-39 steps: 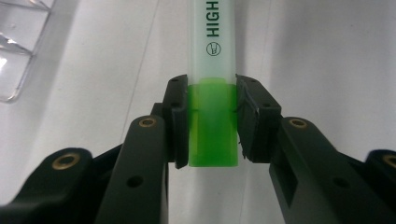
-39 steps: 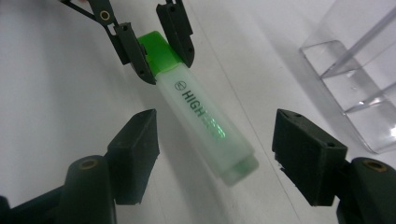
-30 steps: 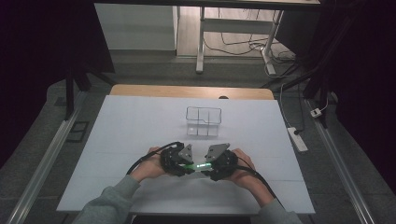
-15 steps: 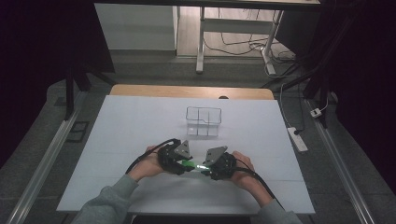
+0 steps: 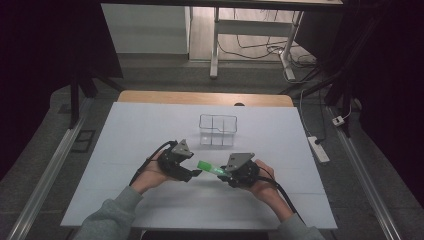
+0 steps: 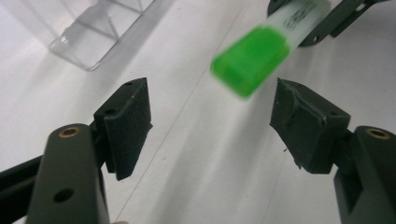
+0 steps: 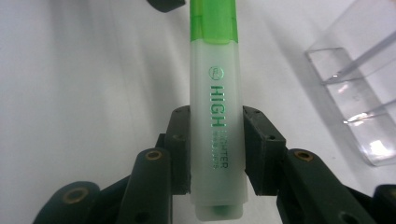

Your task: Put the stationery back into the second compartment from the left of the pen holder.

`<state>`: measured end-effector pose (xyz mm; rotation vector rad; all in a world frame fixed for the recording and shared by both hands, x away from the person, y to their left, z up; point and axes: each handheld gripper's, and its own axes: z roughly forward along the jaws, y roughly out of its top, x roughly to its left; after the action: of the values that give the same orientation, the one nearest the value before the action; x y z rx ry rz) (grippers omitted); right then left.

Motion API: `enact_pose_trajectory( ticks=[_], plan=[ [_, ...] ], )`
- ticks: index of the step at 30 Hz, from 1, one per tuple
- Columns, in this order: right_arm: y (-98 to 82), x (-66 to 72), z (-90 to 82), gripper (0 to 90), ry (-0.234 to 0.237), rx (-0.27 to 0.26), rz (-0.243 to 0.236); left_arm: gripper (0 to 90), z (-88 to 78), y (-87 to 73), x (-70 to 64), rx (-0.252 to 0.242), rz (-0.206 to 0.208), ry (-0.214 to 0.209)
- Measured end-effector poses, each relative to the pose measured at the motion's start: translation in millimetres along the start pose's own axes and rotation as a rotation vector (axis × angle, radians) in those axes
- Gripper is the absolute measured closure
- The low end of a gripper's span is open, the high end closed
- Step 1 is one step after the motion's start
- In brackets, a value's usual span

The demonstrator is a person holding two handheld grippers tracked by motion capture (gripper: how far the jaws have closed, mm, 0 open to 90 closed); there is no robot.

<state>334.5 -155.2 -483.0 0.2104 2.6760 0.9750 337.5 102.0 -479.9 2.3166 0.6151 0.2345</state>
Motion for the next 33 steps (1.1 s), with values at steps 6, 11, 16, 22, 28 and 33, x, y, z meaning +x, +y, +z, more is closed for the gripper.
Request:
enact_pose_trajectory(
  ticks=[6,11,16,22,28,33],
  plan=[
    [-2.0,-4.4,-6.0,65.9,-0.041,-0.04,0.041,28.6,-6.0,-7.1,4.2,-0.04,-0.06,0.013],
    [-3.0,-6.2,-9.2,65.9,-0.059,-0.058,0.05,29.3,-11.5,-9.3,6.1,-0.087,-0.084,0.013],
    [-3.5,-6.7,-10.0,66.0,-0.062,-0.068,0.066,30.9,-14.3,-10.9,9.0,-0.102,-0.105,0.016],
    [-3.9,-7.7,-10.1,65.9,-0.054,-0.077,0.079,31.5,-14.8,-12.9,12.0,-0.13,-0.151,-0.005],
    [-2.7,-6.6,-9.7,65.9,-0.061,-0.086,0.083,32.4,-17.9,-10.1,9.9,-0.196,-0.187,-0.055],
    [-2.3,-5.3,-7.5,65.9,-0.065,-0.098,0.081,31.5,-16.2,-8.4,9.3,-0.226,-0.216,-0.07]
  ],
)
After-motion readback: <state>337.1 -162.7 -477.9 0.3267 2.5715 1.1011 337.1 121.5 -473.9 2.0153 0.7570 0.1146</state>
